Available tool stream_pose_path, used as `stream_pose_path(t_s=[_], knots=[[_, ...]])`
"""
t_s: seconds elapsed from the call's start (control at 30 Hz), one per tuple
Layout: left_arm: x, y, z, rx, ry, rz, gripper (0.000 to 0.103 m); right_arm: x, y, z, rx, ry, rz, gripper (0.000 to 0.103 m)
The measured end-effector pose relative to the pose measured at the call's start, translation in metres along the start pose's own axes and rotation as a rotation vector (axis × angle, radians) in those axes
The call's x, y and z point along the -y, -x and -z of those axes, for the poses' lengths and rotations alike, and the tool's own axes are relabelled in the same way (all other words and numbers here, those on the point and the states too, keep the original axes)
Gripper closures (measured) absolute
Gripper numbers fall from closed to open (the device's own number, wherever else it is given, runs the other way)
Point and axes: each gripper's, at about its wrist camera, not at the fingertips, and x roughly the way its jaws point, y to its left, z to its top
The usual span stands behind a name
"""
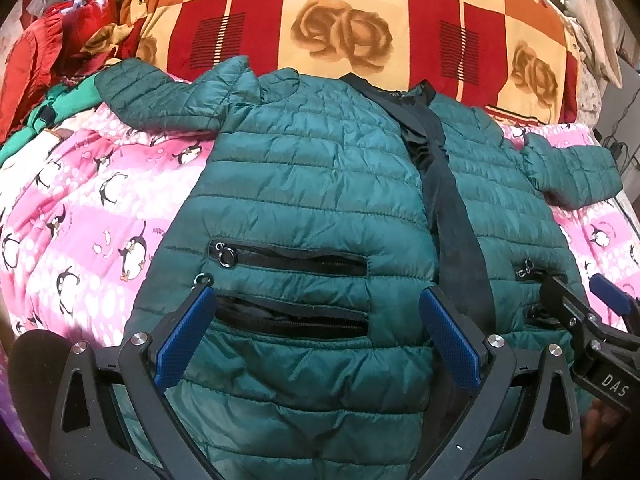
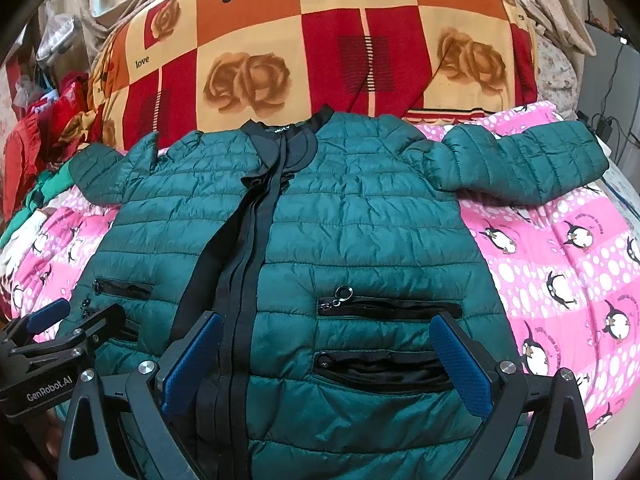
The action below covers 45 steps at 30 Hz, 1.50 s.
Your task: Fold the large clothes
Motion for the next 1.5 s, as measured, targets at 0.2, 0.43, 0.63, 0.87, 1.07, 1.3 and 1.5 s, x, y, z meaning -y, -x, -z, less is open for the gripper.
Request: stream_pose_path(t_s=[0.2, 0.43, 0.63, 0.87, 1.07, 1.3, 1.5], knots=[[-0.006, -0.001, -0.007, 0.004, 0.005, -0.019, 0.001, -0.005, -0.002, -0.002, 0.012, 0.025, 0.019, 0.0], [-0.012, 0.0, -0.016, 0.034, 0.025, -0.02, 0.001, -0.008, -0.005, -0.01, 0.01, 0.032, 0.018, 0.0], [-0.02, -0.001, -0.03, 0.063, 0.032, -0.049, 0.001, -0.01, -0.009, -0.025, 0.018, 0.022, -0.011, 0.0], [-0.041, -0.006, -0.056, 0.088, 0.059, -0.086, 0.001, -0.017, -0.013, -0.049, 0.034, 0.03, -0.028, 0.0], [-0.065, -0.01, -0.078, 0.119, 0.085, -0.124, 0.001, -0.029, -0.027, -0.068, 0.017, 0.036, -0.051, 0.0], [-0.102, -0.024, -0.106, 0.139, 0.156, -0.168, 0.001, -0.045, -0.046, -0.084, 0.013, 0.054, -0.052, 0.0], [-0.127, -0.038, -0.125, 0.148, 0.19, -0.207, 0.001, -0.054, -0.064, -0.098, 0.003, 0.058, -0.047, 0.0]])
